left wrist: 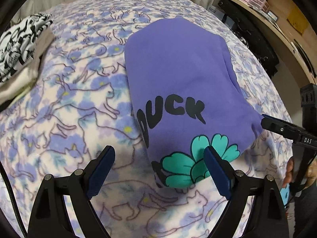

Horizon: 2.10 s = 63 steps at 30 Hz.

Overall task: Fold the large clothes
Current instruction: 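Grasp the folded hoodie with both tools and lift it off the bed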

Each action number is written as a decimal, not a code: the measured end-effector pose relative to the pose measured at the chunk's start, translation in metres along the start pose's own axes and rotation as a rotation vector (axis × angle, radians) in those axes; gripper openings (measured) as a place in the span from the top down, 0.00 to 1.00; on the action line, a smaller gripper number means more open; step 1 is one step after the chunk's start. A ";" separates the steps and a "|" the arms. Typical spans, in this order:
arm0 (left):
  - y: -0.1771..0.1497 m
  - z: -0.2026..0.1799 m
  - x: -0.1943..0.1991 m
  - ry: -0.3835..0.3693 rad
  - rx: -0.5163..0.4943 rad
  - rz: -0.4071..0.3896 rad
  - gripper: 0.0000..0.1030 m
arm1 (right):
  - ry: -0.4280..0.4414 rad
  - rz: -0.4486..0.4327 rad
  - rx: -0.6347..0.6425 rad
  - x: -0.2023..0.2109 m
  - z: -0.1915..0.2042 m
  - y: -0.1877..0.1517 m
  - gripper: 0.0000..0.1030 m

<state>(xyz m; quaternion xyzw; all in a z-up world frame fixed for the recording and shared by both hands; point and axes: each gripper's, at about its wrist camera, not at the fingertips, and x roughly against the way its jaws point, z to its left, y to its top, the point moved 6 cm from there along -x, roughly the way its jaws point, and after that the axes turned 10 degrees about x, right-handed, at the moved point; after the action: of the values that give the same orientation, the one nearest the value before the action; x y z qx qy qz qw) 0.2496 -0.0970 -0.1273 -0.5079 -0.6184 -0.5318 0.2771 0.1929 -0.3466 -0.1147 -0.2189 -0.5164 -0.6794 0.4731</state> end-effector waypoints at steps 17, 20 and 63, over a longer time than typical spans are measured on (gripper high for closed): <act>0.032 0.000 -0.052 -0.219 0.168 0.016 0.01 | 0.132 0.091 -0.039 -0.069 -0.031 0.022 0.02; 0.032 -0.003 -0.060 -0.238 0.158 0.020 0.00 | 0.156 0.109 -0.041 -0.083 -0.034 0.022 0.02; 0.043 -0.019 -0.090 -0.364 0.201 0.147 0.00 | 0.388 0.076 -0.040 -0.109 -0.016 0.042 0.27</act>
<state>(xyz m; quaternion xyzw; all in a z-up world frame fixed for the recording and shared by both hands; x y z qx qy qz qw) 0.3155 -0.1479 -0.1848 -0.6089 -0.6695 -0.3455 0.2483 0.2825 -0.3164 -0.1855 -0.1126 -0.3932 -0.7008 0.5844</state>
